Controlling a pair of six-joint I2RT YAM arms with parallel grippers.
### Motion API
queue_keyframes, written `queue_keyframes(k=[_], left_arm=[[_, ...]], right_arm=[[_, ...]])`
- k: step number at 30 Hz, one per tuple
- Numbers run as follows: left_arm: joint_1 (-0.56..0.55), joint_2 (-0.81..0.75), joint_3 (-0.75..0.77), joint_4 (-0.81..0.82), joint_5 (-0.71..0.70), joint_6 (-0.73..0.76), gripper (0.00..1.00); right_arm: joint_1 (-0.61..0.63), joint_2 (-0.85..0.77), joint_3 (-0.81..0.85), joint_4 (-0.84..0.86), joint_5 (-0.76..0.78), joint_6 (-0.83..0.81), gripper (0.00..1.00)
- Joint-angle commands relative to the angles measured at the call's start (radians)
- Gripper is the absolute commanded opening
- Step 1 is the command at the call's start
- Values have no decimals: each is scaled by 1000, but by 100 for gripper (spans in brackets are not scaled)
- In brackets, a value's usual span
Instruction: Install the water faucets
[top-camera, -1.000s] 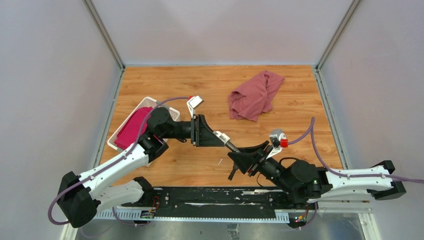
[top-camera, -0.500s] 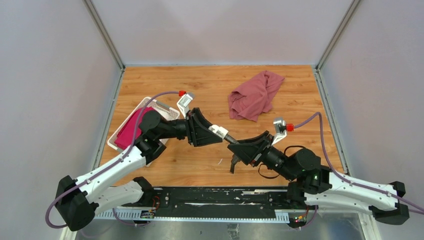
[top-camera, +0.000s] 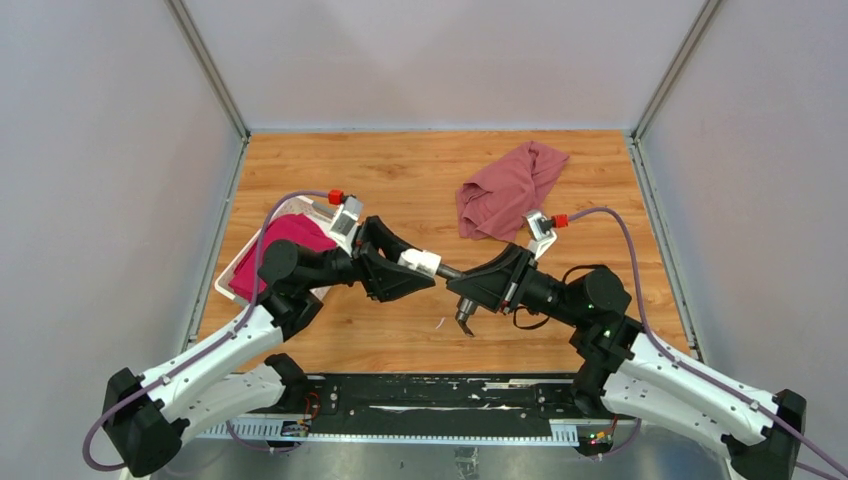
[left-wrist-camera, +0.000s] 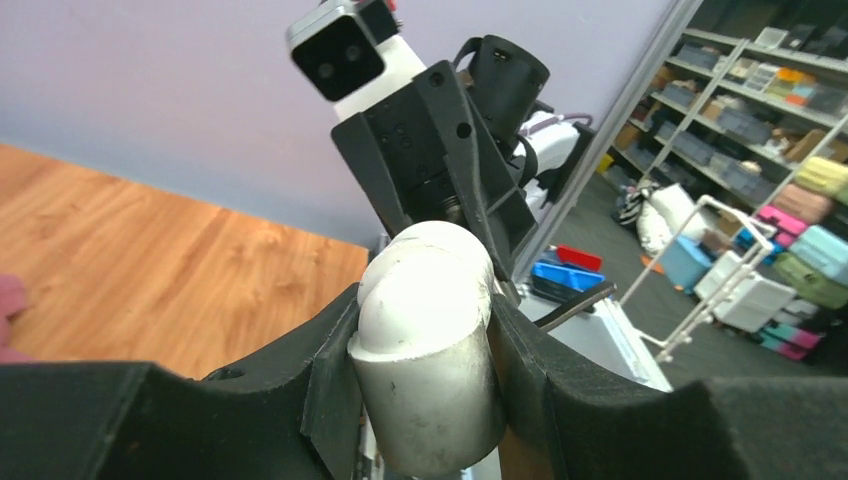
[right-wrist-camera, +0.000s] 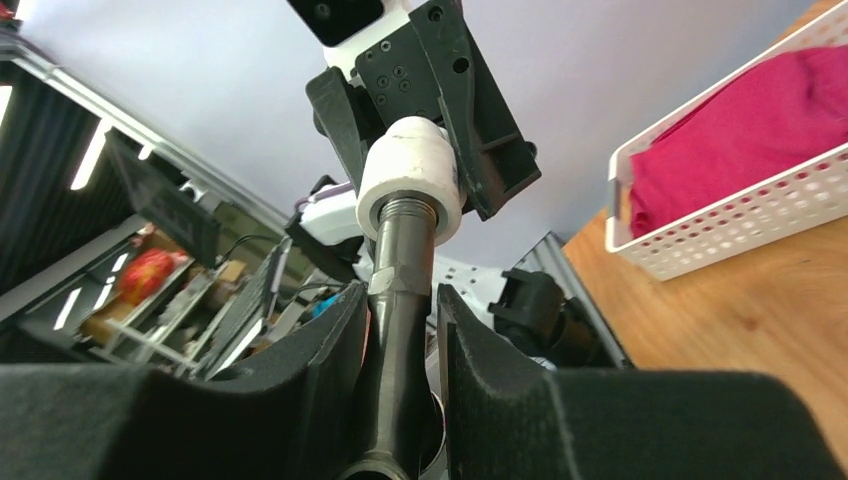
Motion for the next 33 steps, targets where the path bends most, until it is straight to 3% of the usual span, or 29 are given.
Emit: queue_keyframes(k=[1,11,14,24,25,28,33], left_arm=[[-59,-6,-28,29,54,148,0],[-57,-8,-85,18,61,404,0],[-57,-15,-88,-44,67,489,0],[-57,-14,-102,-84,73,522,0],[-57,-14,-103,-86,70,520,0],[-54,-19,-103,-97,61,514,0],[-31,-20,-104,-98,46,481,0]], right_arm=[[-70,136,-31,77,-238,185,0],[-158,302,-32,351,-465,449,0],[-170,334,-19,357,-521,513,0],[-205,396,-40,379,-589,606,0],[-210,401,-50,399,-590,622,2],[-224,400,-70,413,-585,633,31],[-235,367,-64,355,-581,594,68]])
